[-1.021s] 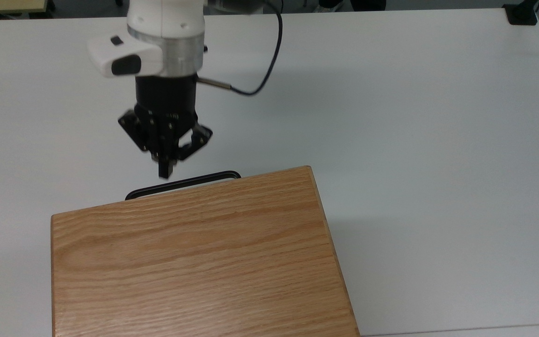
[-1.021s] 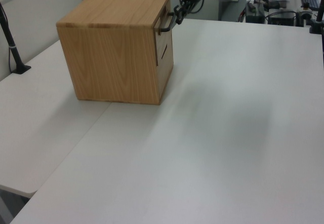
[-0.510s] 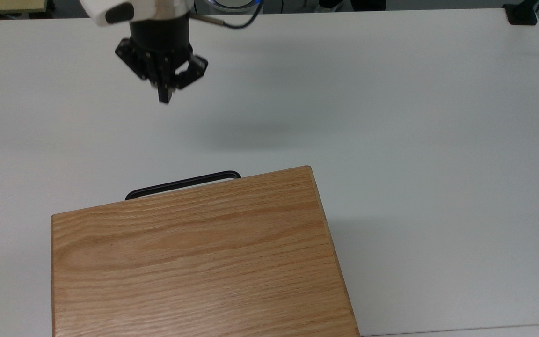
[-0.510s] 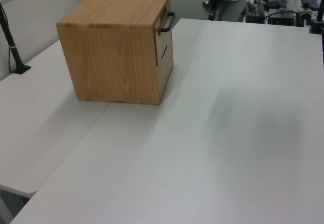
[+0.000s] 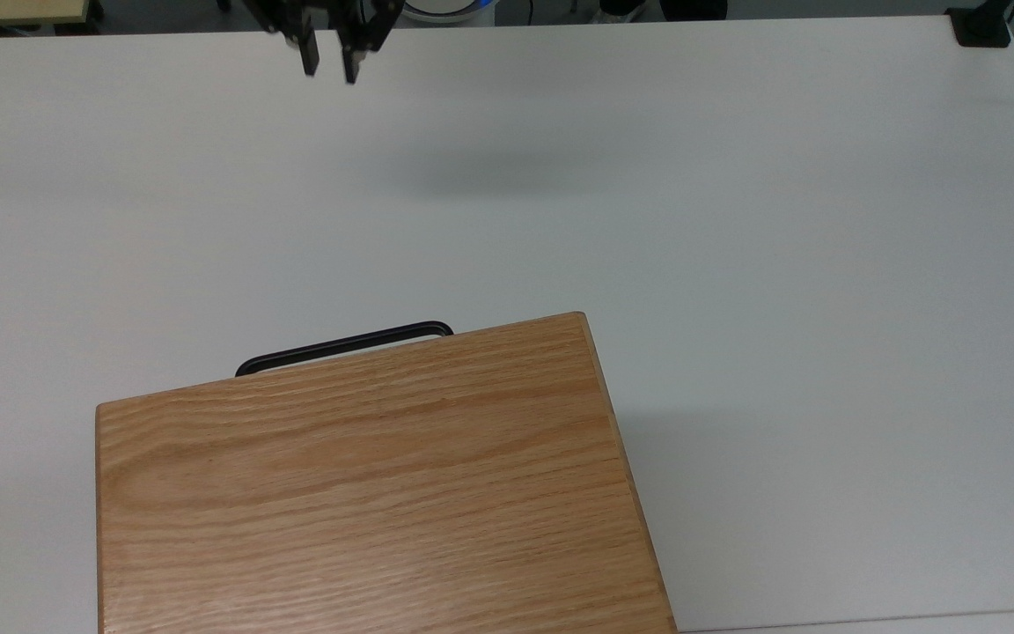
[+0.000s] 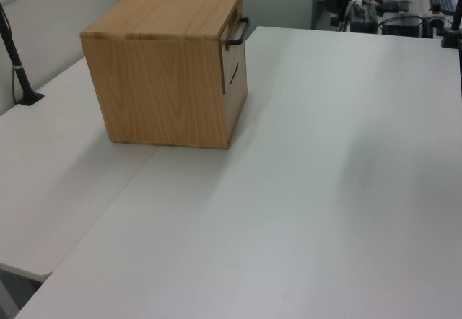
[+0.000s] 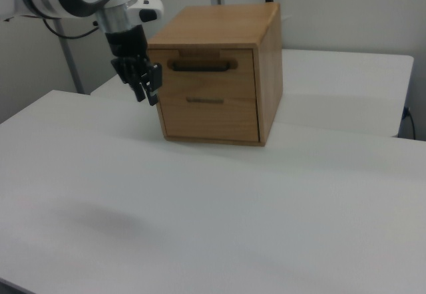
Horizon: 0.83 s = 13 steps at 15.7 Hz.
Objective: Close the drawer by sliding it
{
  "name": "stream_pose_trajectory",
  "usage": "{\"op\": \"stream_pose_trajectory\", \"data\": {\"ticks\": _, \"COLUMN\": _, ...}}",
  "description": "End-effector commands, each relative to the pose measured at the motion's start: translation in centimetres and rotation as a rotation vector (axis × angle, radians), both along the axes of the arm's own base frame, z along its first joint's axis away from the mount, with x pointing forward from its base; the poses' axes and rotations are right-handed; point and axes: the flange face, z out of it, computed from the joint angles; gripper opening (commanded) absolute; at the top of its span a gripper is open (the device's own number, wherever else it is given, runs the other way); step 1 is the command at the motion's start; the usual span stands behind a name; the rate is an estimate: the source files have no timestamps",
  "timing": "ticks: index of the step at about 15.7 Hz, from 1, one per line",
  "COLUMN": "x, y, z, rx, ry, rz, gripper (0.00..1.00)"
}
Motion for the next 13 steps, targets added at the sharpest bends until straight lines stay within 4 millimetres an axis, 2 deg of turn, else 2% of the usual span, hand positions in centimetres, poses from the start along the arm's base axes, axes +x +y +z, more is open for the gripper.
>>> {"op": "stream_pose_trajectory", "data": {"ticks": 1, "x": -1.9, "y": 0.2, "z": -0.2, "rx": 0.029, "ry": -0.007, "rz": 0.024, "gripper": 1.0}}
{"op": "stream_pose_trajectory", "data": {"ticks": 4, "x": -1.9, "y": -0.7, "z": -0.1, "rx": 0.024, "ry": -0.008, "rz": 0.067, "gripper": 1.0}}
{"op": "stream_pose_trajectory", "data": {"ticks": 6, "x": -1.6, "y": -2.8, "z": 0.1, "rx": 0.022, "ry": -0.025, "rz": 0.109, "gripper": 1.0}}
{"op": "stream_pose_trajectory", "data": {"ticks": 13, "x": -1.3, "y": -2.8, "z": 0.0, "rx": 0.068, "ry": -0.043, "rz": 0.107, "gripper": 1.0}}
